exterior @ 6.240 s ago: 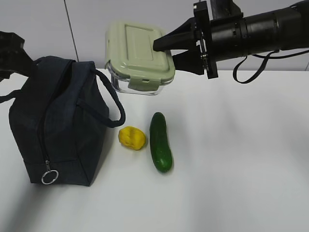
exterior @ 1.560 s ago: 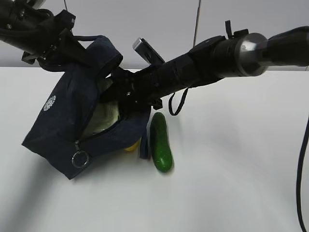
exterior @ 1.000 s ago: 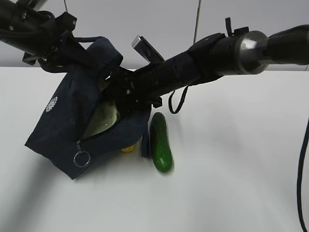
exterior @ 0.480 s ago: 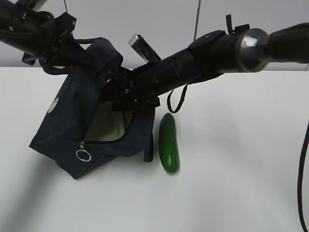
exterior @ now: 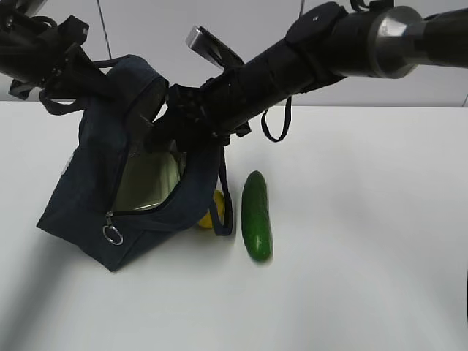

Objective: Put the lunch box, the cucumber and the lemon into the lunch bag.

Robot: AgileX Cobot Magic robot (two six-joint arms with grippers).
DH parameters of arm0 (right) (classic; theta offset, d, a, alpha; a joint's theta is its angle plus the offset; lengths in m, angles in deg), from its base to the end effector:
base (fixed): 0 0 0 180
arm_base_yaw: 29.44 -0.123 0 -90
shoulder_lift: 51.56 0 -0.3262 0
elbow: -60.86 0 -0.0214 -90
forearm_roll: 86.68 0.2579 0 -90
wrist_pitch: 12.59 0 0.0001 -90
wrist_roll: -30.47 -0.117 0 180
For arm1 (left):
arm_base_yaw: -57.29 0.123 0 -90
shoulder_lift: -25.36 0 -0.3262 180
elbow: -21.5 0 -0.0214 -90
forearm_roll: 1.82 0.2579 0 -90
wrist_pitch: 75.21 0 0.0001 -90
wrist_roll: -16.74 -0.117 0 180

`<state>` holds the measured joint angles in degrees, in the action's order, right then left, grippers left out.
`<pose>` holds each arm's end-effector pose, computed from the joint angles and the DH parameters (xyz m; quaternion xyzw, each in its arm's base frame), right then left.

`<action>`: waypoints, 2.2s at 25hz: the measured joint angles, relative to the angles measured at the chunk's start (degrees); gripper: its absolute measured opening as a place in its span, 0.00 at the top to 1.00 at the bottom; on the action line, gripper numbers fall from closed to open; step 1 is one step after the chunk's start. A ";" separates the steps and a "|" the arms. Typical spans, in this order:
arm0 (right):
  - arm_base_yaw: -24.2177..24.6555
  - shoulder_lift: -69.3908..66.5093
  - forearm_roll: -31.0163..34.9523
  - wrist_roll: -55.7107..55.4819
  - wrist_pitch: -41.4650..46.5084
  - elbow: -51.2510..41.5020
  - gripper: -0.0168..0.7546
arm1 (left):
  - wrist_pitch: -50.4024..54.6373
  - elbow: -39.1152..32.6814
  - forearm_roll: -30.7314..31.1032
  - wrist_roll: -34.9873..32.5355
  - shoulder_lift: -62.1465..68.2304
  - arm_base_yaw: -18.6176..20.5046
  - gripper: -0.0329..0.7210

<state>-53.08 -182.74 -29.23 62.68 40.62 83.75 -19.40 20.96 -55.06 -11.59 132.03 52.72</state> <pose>0.4419 0.2797 0.2380 -0.2090 0.8688 0.4144 0.1724 0.3844 -0.1086 0.3048 0.0640 0.9030 -0.3679 0.2123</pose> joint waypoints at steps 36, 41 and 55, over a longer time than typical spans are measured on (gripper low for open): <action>-2.27 -1.49 -46.18 -43.67 17.47 13.49 0.36 | 2.03 0.12 17.52 6.53 0.00 0.00 0.97; -2.27 -2.04 -46.57 -45.60 17.47 8.92 0.36 | 2.15 0.12 17.66 6.53 0.00 0.00 0.97; -2.27 -8.83 -47.99 -48.52 17.04 8.58 0.36 | 2.40 0.12 17.88 6.53 0.00 0.00 0.97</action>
<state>-55.35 -191.57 -77.22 14.15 57.65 92.33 -17.00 21.08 -37.17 -5.06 132.03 52.72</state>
